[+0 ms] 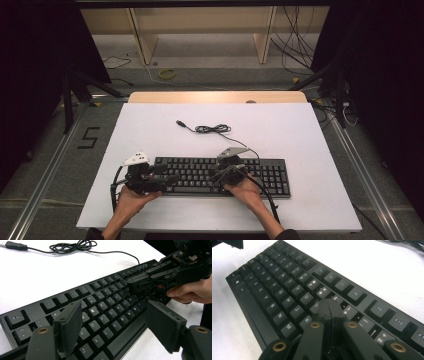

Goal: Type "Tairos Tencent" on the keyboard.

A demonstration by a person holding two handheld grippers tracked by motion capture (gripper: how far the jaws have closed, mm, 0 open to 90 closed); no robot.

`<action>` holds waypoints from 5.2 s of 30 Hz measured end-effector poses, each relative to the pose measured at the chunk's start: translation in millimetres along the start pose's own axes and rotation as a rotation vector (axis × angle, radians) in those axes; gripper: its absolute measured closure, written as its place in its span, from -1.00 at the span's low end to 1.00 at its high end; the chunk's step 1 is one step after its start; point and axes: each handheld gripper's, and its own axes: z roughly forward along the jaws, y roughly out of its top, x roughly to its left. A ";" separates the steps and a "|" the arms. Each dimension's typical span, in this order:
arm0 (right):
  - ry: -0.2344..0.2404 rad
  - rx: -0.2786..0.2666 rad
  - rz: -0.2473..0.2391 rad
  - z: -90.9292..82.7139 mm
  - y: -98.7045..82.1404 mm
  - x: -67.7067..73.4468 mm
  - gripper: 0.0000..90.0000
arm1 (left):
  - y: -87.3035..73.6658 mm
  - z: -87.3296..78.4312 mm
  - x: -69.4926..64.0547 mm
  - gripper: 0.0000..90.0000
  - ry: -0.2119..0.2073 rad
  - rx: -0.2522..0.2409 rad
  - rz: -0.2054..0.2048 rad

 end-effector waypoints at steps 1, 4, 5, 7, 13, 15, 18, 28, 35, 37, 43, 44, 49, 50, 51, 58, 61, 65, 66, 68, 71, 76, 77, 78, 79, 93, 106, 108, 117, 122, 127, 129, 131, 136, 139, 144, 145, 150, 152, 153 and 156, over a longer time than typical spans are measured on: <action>0.000 0.003 0.001 0.2 -0.2 0.0 1.00 | -0.2 -0.2 0.1 -0.35 0.000 0.000 0.001; -0.001 0.006 -0.003 1.7 -1.0 -0.5 1.00 | -0.7 -0.5 0.6 -0.35 0.000 0.001 0.001; -0.003 0.016 -0.007 2.5 -1.3 -0.4 1.00 | -0.8 -0.5 0.8 -0.35 0.000 0.001 0.001; -0.008 0.014 -0.018 3.5 -2.6 -0.2 1.00 | -0.9 -0.5 1.0 -0.35 0.000 0.001 -0.001; -0.011 0.016 -0.006 2.1 -2.3 0.1 1.00 | -1.5 0.1 2.0 -0.35 0.005 0.002 -0.001; 0.023 0.004 0.023 -0.4 -2.6 -2.6 0.90 | -2.1 0.5 3.6 -0.34 0.008 0.002 -0.005; 0.027 -0.024 0.026 -5.6 -2.2 -4.3 0.81 | -2.6 1.1 5.5 -0.34 0.013 0.003 -0.009; 0.054 -0.107 0.046 -26.3 -1.8 -4.5 0.26 | -2.5 1.4 9.5 -0.25 0.046 0.009 -0.015; 0.058 -0.126 0.027 -35.6 -2.7 1.6 0.05 | -1.8 3.2 13.5 0.01 0.079 0.033 -0.021; 0.053 -0.124 0.014 -36.9 -3.5 3.3 0.00 | -1.9 4.7 14.6 0.13 0.088 0.045 -0.024; 0.059 -0.142 0.014 -41.9 -5.1 5.1 -0.09 | -2.1 12.0 18.1 0.42 0.110 0.093 -0.014; 0.062 -0.148 0.012 -42.9 -5.4 4.9 -0.10 | -1.9 12.7 18.7 0.47 0.109 0.095 -0.013; 0.065 -0.158 0.013 -46.1 -6.9 6.0 -0.14 | -1.8 14.8 19.5 0.64 0.112 0.117 -0.002; 0.065 -0.159 0.013 -46.6 -7.2 6.3 -0.14 | -1.8 15.2 19.4 0.67 0.108 0.120 0.002; 0.067 -0.161 0.013 -46.8 -7.7 6.6 -0.15 | -2.0 15.6 18.8 0.70 0.107 0.123 0.002; 0.074 -0.157 0.010 -48.1 -11.6 9.2 -0.21 | -1.8 18.0 17.0 0.89 0.112 0.141 0.017; 0.079 -0.159 0.009 -49.5 -12.9 10.2 -0.22 | -1.8 19.0 16.6 0.97 0.111 0.147 0.026; 0.084 -0.160 0.011 -50.5 -14.4 11.9 -0.22 | -1.9 21.4 16.1 0.98 0.112 0.165 0.027; 0.087 -0.159 0.010 -50.3 -14.5 12.5 -0.22 | -1.8 21.8 16.1 0.98 0.113 0.170 0.028; 0.090 -0.159 0.007 -50.0 -14.6 13.9 -0.23 | -1.8 22.8 16.1 0.98 0.113 0.171 0.029; 0.093 -0.156 0.002 -49.7 -15.0 15.2 -0.23 | -2.0 24.0 15.8 0.98 0.114 0.178 0.021; 0.097 -0.156 0.000 -50.4 -15.7 16.8 -0.24 | -2.2 25.2 16.8 0.98 0.117 0.195 0.026; 0.097 -0.158 0.001 -50.7 -15.8 17.0 -0.24 | -2.2 25.3 16.9 0.98 0.117 0.197 0.025; 0.096 -0.160 0.000 -51.1 -16.0 17.2 -0.24 | -2.4 25.6 16.8 0.98 0.117 0.200 0.022; 0.097 -0.163 -0.001 -51.5 -16.3 17.4 -0.24 | -2.4 25.8 16.8 0.98 0.117 0.205 0.020; 0.107 -0.151 -0.010 -51.1 -21.8 23.0 -0.27 | -3.4 29.9 17.6 0.99 0.119 0.236 0.001; 0.096 -0.167 0.003 -56.1 -22.0 17.5 -0.27 | -1.5 23.7 14.3 0.74 0.105 0.189 0.004; 0.094 -0.173 0.004 -56.9 -21.6 17.1 -0.27 | -1.3 21.8 13.8 0.61 0.093 0.170 0.001; 0.083 -0.186 0.006 -59.6 -19.3 15.9 -0.25 | 0.1 16.7 9.8 0.04 0.044 0.099 -0.016; 0.080 -0.190 0.008 -59.0 -18.3 16.3 -0.21 | 0.8 13.7 7.9 -0.15 0.025 0.059 -0.023; 0.081 -0.191 0.007 -57.2 -16.6 18.2 -0.14 | 0.9 10.3 5.3 -0.23 0.015 0.035 -0.022; 0.086 -0.190 0.005 -56.2 -16.1 19.4 -0.11 | 0.7 9.6 4.3 -0.25 0.015 0.029 -0.022; 0.087 -0.189 0.002 -55.0 -15.5 20.5 -0.09 | 0.5 9.0 3.7 -0.28 0.016 0.029 -0.020; 0.098 -0.186 -0.007 -51.8 -14.0 24.0 0.03 | -0.1 7.3 2.4 -0.32 0.022 0.021 -0.017; 0.103 -0.175 -0.014 -48.7 -14.1 26.1 0.12 | -1.0 6.8 2.7 -0.33 0.028 0.021 -0.020; 0.118 -0.162 -0.026 -44.8 -14.7 29.2 0.34 | -1.1 4.6 2.3 -0.36 0.029 0.009 -0.016; 0.119 -0.158 -0.026 -43.7 -14.9 30.0 0.39 | -1.2 4.2 1.9 -0.36 0.028 0.006 -0.015; 0.120 -0.134 -0.041 -36.1 -17.5 35.5 0.59 | -1.5 3.0 1.7 -0.38 0.023 0.005 -0.013; 0.124 -0.129 -0.051 -33.7 -17.6 37.6 0.65 | -1.6 2.8 1.4 -0.41 0.022 0.004 -0.013; 0.126 -0.126 -0.056 -32.5 -17.6 38.4 0.70 | -1.6 2.5 1.1 -0.41 0.019 0.001 -0.016; 0.126 -0.113 -0.058 -28.2 -16.9 40.2 0.83 | -1.4 1.6 0.0 -0.42 0.015 -0.003 -0.010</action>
